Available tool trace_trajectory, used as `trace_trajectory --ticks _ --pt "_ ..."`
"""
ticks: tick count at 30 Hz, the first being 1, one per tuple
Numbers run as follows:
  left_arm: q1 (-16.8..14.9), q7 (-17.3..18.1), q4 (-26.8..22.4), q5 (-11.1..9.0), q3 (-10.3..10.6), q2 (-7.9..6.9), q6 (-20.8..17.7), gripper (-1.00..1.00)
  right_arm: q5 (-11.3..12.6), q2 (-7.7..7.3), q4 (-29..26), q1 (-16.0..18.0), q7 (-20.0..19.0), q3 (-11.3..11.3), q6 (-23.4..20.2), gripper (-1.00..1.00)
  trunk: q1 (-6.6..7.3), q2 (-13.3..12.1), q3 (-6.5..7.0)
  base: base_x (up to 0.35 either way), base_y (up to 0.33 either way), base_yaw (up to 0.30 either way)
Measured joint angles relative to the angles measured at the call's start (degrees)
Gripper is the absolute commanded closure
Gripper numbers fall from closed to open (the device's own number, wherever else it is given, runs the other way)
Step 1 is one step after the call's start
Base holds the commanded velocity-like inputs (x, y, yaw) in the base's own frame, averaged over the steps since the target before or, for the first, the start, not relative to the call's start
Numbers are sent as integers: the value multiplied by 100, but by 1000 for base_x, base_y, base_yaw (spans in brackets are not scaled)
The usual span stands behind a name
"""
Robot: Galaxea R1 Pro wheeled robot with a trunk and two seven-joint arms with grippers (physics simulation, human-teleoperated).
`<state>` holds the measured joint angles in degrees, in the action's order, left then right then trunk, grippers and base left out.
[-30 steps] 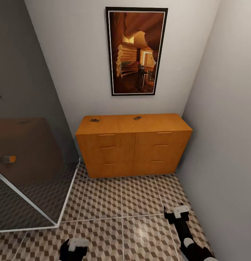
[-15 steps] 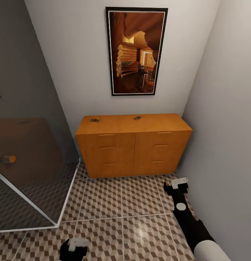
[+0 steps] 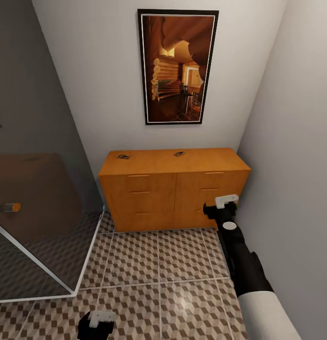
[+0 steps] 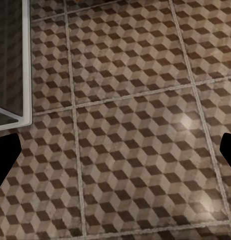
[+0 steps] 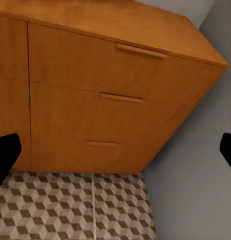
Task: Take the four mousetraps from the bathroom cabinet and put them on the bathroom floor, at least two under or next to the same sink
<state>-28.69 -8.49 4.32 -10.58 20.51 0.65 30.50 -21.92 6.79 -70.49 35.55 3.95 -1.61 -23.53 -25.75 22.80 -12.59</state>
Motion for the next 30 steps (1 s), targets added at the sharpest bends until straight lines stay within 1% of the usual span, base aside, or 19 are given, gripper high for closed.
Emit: trace_trajectory --ticks 3,5,7,9,11,12,14,15,17,19,21,22,24,27,30 --pt "0 0 0 0 0 0 -7 -100 -7 56 -74 391 -194 62 -372 -100 0 0 0 0 0 0" --pt "1 0 0 1 0 0 -8 -100 -10 72 -84 559 -295 74 -537 -100 0 0 0 0 0 0" --pt "0 0 0 1 0 0 -10 -100 -9 85 -74 813 -441 85 -768 -100 0 0 0 0 0 0" --pt "-2 0 0 0 0 0 -11 -100 7 94 -34 1212 -577 94 -1062 -100 0 0 0 0 0 0" --pt "-2 0 0 1 0 0 -11 -100 13 97 3 1460 -618 95 -1229 -100 0 0 0 0 0 0" --pt "-2 0 0 0 0 0 -11 -100 15 102 61 1700 -643 96 -1399 -100 0 0 1 0 0 0" --pt "-1 0 0 1 0 0 -11 -100 18 104 159 1960 -660 96 -1568 -100 0 0 0 0 0 0" --pt "0 0 0 0 0 0 -11 -100 15 106 292 2190 -671 97 -1695 -100 0 0 0 0 0 0" --pt "0 3 0 0 0 0 -11 -100 15 112 480 2481 -680 99 -1809 -100 0 0 0 0 0 0" --pt "-1 5 0 1 0 0 -11 -100 16 124 557 2610 -686 105 -1851 -100 0 0 0 0 0 0" --pt "-1 3 0 1 0 0 -11 -100 22 171 613 2717 -702 132 -1876 -100 0 0 -1 0 0 0" --pt "-2 3 0 0 0 0 -11 -100 38 248 620 2770 -754 198 -1884 -100 0 0 0 0 0 0" --pt "-3 1 0 0 0 0 -11 -100 30 319 616 2797 -810 294 -1900 -100 0 0 -1 0 0 0" --pt "-1 1 0 1 0 0 -11 -100 22 320 611 2811 -852 364 -1924 -100 0 0 -1 0 0 0" --pt "-1 0 0 0 0 0 -11 -100 17 320 607 2815 -866 386 -1937 -100 0 0 -1 0 0 36"
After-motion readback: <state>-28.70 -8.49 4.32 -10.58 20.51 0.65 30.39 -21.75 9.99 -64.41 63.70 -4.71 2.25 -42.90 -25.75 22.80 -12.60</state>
